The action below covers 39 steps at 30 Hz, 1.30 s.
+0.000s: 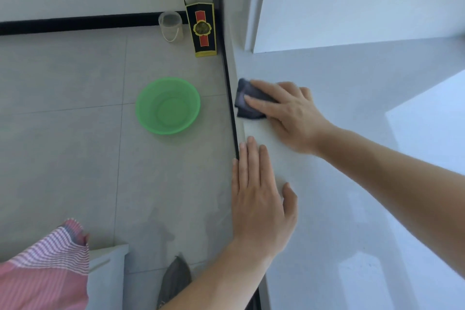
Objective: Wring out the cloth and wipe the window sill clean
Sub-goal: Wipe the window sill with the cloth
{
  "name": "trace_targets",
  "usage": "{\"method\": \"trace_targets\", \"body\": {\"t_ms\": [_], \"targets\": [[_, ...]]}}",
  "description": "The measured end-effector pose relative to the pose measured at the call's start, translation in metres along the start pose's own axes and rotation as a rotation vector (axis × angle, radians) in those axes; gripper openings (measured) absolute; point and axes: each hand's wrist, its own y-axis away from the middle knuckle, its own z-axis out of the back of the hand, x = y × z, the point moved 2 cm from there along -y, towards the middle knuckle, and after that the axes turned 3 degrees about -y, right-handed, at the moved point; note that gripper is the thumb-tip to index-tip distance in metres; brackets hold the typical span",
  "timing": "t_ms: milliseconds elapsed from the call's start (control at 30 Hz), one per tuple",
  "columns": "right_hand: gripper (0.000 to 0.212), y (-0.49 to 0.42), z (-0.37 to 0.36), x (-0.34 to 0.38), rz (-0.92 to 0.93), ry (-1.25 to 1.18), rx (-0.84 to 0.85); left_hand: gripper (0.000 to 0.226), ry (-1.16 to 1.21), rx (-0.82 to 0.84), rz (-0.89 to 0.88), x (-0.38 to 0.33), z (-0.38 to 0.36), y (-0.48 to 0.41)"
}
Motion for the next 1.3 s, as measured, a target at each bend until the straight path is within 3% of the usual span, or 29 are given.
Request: {"method": "trace_targets", "body": {"t_ms": [67,233,400,467,633,667,767,833,900,1100,1300], "targets": [[0.057,0.023,0.006,-0.017,0.059,0.02,0.025,0.079,0.02,-0.013,-0.005,0.001,-0.002,0.003],[0.058,0.019,0.012,-0.043,-0.417,-0.006,-0.161,0.08,-0.002,-0.005,-0.017,0.001,-0.003,0.001],[0.06,0.054,0.003,0.007,-0.057,0.008,-0.006,0.078,-0.047,0.019,-0.01,0.0,0.0,0.002],[0.06,0.07,0.011,-0.008,-0.059,0.042,0.022,0.078,-0.131,0.037,-0.016,-0.001,0.003,0.001],[0.061,0.098,0.03,-0.046,-0.728,-0.008,-0.191,0.07,-0.301,0.068,-0.061,-0.002,0.016,-0.013],[0.061,0.1,0.027,-0.037,-0.758,0.0,-0.2,0.064,-0.304,0.07,-0.092,-0.005,0.018,-0.02],[0.053,0.113,0.02,-0.01,-0.56,0.0,-0.156,0.055,-0.292,0.078,-0.22,-0.02,0.021,-0.049],[0.049,0.13,0.023,-0.014,-0.527,0.019,-0.126,0.052,-0.273,0.09,-0.303,-0.034,0.021,-0.071],[0.05,0.143,0.029,-0.031,-0.655,0.031,-0.16,0.049,-0.262,0.098,-0.379,-0.048,0.019,-0.092],[0.052,0.152,0.055,-0.104,-1.335,-0.007,-0.398,0.051,-0.213,0.212,-0.641,-0.099,-0.011,-0.158],[0.069,0.139,0.065,-0.164,-1.192,0.104,-0.293,0.058,-0.228,0.36,-0.986,-0.151,-0.062,-0.23]]}}
